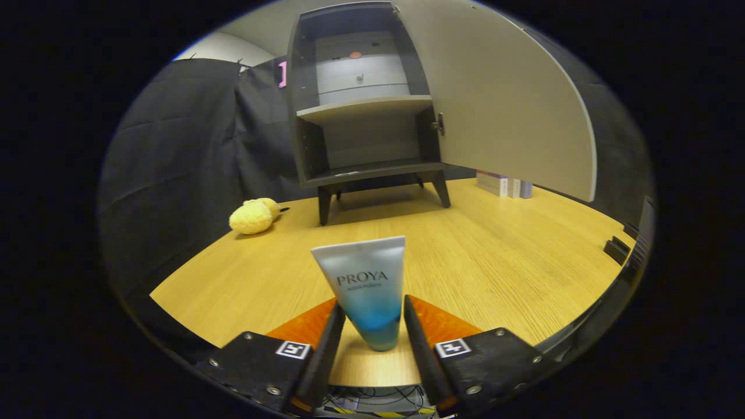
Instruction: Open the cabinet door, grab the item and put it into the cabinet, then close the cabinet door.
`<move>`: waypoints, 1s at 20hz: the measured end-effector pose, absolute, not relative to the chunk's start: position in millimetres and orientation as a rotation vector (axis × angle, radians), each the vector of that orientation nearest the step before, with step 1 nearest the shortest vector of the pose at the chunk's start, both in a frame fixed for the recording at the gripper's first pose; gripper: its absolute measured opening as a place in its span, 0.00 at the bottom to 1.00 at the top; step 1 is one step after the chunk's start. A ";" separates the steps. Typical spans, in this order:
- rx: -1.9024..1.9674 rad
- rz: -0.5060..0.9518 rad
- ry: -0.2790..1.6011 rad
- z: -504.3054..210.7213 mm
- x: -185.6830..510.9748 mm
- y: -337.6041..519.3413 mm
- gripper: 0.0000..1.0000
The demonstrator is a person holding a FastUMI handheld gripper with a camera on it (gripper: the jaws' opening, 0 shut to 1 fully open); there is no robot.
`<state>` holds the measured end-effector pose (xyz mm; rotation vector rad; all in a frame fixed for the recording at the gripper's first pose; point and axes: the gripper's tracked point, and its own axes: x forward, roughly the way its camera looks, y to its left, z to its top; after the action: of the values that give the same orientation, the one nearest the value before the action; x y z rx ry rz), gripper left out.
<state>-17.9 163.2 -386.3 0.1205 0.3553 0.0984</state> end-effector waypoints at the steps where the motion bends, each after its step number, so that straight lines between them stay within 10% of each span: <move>1: 0.133 0.122 0.365 -383.4 -17.2 167.7 0.53; 20: -0.040 0.211 0.113 -43.6 187.0 177.6 0.49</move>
<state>187.0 177.6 -43.6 -0.0402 0.1127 0.2112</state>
